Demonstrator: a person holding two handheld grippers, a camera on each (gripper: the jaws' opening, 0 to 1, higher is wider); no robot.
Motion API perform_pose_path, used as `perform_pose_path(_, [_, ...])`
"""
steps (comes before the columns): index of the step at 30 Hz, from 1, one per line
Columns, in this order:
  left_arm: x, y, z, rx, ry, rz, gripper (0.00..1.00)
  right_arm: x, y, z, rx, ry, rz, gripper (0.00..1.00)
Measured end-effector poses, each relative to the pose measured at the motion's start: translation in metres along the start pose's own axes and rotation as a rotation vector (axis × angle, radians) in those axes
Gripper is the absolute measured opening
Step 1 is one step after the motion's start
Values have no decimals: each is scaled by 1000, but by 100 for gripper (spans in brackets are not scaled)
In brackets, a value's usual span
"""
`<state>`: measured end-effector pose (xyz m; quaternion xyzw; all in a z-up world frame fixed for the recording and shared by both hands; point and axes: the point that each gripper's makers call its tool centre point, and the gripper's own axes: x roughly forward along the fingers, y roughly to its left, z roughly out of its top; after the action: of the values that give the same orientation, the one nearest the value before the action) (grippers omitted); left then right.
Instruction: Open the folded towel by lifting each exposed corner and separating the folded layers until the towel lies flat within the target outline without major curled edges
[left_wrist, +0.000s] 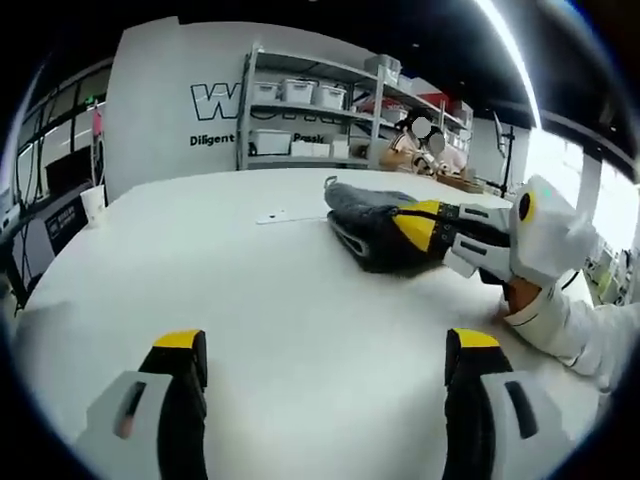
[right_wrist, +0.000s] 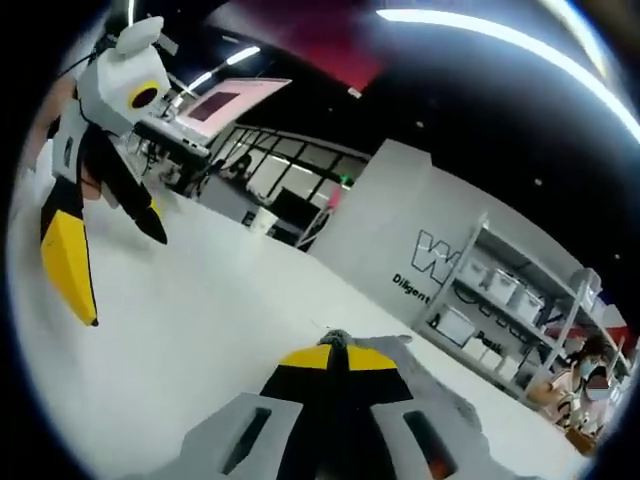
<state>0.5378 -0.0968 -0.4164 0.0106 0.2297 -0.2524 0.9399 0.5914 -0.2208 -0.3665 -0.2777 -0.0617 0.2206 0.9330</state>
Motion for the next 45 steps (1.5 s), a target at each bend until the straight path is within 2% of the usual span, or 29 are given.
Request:
perform_pose_path(7, [2,-1,-2,8,13,-1,98,-9,-25,8,16,-49,-102,0])
perform_pose_path(10, [2,-1,-3,7,14,-3,98,-16,-39,10,50,-67,-149,0])
perform_pose_path(15, [1,-1,-3,10,15,-1,98,-22,-58,11,75,-94,-190,0])
perform_pose_path(22, [2,-5,-5,29,29,-10,98,-32,-80,6,88,-88,-246,0])
perform_pose_path(26, [2,-6,-6,29,31,-11,99,-44,-110,-7,130,-70,-325,0])
perform_pose_path(28, [2,-7,-6,29,32,-10,99,-43,-118,-13,161,-68,-315,0])
perform_pose_path(30, [1,-7,-6,29,29,-10,99,-48,-129,-18,164,-57,-349,0])
perform_pose_path(34, [1,-7,-6,27,27,-11,99,-54,-142,-21,178,-57,-384,0])
perform_pose_path(45, [1,-5,-5,24,28,-8,98,-68,-173,-46,210,-15,-470,0])
